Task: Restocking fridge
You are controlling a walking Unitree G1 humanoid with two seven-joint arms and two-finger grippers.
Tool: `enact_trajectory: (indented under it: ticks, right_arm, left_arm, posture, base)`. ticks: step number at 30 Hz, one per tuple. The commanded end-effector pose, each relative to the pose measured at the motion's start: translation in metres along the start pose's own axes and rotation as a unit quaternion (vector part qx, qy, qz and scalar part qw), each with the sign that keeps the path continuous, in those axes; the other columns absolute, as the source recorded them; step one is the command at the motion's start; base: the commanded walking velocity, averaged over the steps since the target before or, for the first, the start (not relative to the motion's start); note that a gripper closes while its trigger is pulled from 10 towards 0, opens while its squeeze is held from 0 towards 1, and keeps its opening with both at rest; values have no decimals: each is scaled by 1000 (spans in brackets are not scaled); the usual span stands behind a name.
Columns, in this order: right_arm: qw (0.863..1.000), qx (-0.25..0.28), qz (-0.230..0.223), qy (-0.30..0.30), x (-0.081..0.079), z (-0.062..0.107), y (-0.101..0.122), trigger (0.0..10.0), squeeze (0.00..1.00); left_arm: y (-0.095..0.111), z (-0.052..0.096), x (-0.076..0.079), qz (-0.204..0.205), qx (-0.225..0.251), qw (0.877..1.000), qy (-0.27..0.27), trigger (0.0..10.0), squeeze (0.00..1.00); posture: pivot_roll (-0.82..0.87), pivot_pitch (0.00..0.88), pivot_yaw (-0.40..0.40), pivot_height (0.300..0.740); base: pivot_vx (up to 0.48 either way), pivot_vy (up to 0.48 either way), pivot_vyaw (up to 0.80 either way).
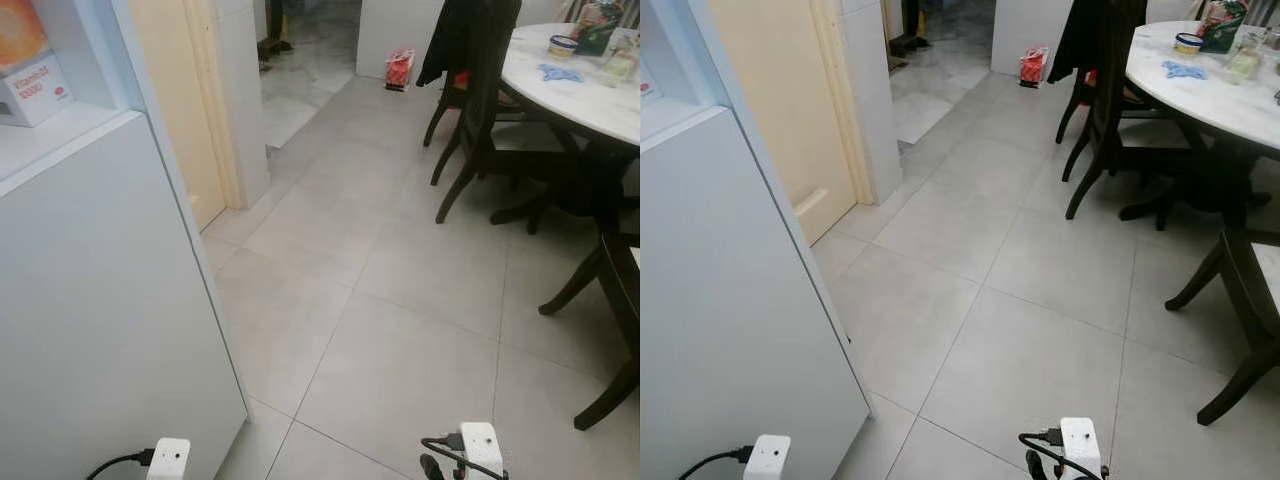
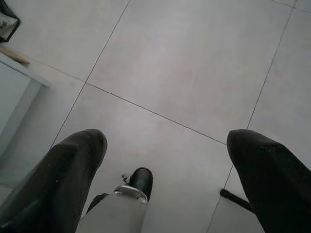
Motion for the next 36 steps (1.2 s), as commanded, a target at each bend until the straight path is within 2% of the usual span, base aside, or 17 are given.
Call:
enact_trajectory:
  ticks: [1, 6, 12, 14, 15, 19, 23, 30, 35, 36]
  right_arm:
    - [1000, 4, -10, -5, 2, 1, 0, 10000, 0]
    - [1000, 11, -20, -19, 14, 2, 3, 10000, 0]
    - [1000, 12, -21, -20, 15, 3, 3, 10000, 0]
    - [999, 22, -12, -42, 35, 3, 20, 10000, 0]
    - [999, 23, -8, -44, 38, 3, 23, 10000, 0]
    - [999, 24, -12, -47, 38, 2, 26, 10000, 0]
    - [998, 28, -16, -55, 38, 0, 30, 10000, 0]
    - [998, 29, -14, -52, 37, 0, 32, 10000, 0]
    - [998, 16, -13, -52, 37, 0, 28, 10000, 0]
    - [998, 16, -13, -52, 37, 0, 28, 10000, 0]
  left_arm:
    - [6, -1, 4, -11, 11, 1000, -6, 10000, 0]
    - [20, -4, 22, -12, 28, 999, -23, 10000, 0]
    - [21, -4, 23, -13, 29, 999, -24, 10000, 0]
    - [30, -6, 43, -2, 31, 999, -34, 10000, 0]
    - [31, -6, 44, 3, 31, 999, -33, 10000, 0]
    - [29, -6, 37, 22, 28, 999, -21, 10000, 0]
    - [23, -5, 34, 16, 12, 1000, -18, 10000, 0]
    - [23, -6, 33, 16, 12, 1000, -11, 10000, 0]
    - [20, -5, 31, 92, 10, 996, 17, 10000, 0]
    - [20, -5, 31, 92, 10, 996, 17, 10000, 0]
  posture:
    - [-19, 0, -19, 740]
    - [-53, 19, 3, 740]
    - [-53, 19, 3, 740]
    - [-125, 23, -3, 740]
    - [-128, 17, -4, 740]
    - [-170, 0, 8, 740]
    - [-209, 0, 16, 740]
    - [-203, 0, 12, 740]
    - [-196, 0, 21, 740]
    - [-196, 0, 21, 740]
  base:
    - [0, 0, 0]
    - [0, 0, 0]
    - [0, 0, 0]
    - [0, 0, 0]
    - [0, 0, 0]
    - [0, 0, 0]
    - [0, 0, 0]
    - [0, 0, 0]
    - [0, 0, 0]
    - [0, 0, 0]
Point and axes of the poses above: a point about 5 cm out from each wrist's last joint towards the gripper, its own z axis pointing back from the gripper into the wrist, its own y axis along the axis of the wrist's last joint, x = y × z, the point moved 1 cm from there along -z, pointing out of the wrist towards the gripper, and after that the axes turned 11 degrees about z, right-handed, at the moved point
